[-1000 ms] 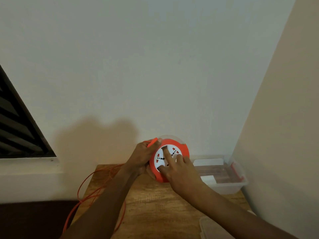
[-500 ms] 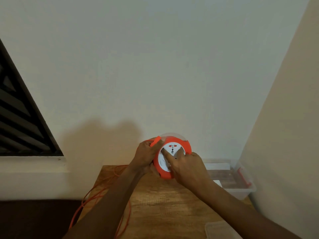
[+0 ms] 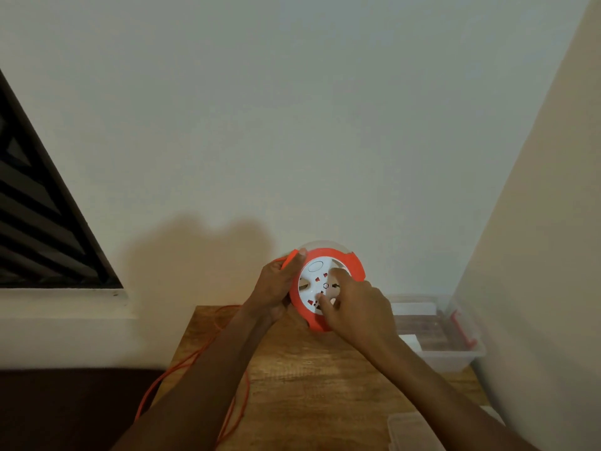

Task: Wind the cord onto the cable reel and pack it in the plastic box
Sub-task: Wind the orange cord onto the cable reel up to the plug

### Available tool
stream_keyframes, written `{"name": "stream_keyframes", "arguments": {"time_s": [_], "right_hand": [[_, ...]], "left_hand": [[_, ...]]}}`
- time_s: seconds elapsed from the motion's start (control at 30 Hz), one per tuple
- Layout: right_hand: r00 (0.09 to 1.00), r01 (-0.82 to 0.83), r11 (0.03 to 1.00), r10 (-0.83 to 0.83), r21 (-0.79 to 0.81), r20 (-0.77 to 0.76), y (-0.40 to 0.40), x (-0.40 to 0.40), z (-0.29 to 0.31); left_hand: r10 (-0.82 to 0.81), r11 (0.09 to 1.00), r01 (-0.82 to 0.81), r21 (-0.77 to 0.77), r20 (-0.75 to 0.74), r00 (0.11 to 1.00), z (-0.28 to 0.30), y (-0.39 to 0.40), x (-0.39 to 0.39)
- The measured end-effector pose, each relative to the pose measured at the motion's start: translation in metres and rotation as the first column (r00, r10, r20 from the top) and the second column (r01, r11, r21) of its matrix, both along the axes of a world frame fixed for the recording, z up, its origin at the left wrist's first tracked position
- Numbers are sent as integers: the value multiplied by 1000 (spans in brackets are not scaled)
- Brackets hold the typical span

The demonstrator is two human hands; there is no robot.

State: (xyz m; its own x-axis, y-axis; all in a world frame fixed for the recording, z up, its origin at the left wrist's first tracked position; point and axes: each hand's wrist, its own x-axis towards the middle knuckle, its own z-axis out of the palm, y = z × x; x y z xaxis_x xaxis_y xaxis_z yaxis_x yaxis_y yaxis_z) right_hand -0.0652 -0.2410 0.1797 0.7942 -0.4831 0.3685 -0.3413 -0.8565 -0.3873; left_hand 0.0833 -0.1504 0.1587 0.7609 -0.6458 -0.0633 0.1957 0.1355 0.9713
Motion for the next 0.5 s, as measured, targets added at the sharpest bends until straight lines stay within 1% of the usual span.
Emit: {"name": "stream_keyframes", "arguments": {"time_s": [0.07,0.1,0.13,0.2,0.27,0.4,0.5], "right_hand": [[992,-123,969,117,-214,-40,-2,-2,5],[983,-181,942,164,-282,-84,-2,-3,7],[974,-217,926,182,-310,-138,-3,-4,9],[959,-238,921,173,-307,-225,-4,-4,11],[946,-258,911,169,-322,-278,-5,-6,10],[910,-352,867,228,-353,-346,-4,-9,7],[896,-351,859,192,-373,-400,-4,-8,9]], "left_hand": [[-10,1000,10,11,-8,1000,0,2,1],[-17,1000,17,17,-7,1000,-1,3,0],[-21,1000,21,22,0,1000,-2,3,1],[-16,999,16,31,17,1000,-2,4,1],[-23,999,22,36,27,999,-2,6,2],[-76,996,73,58,52,996,-1,9,3],[-95,992,89,90,57,994,-1,7,-1]]}}
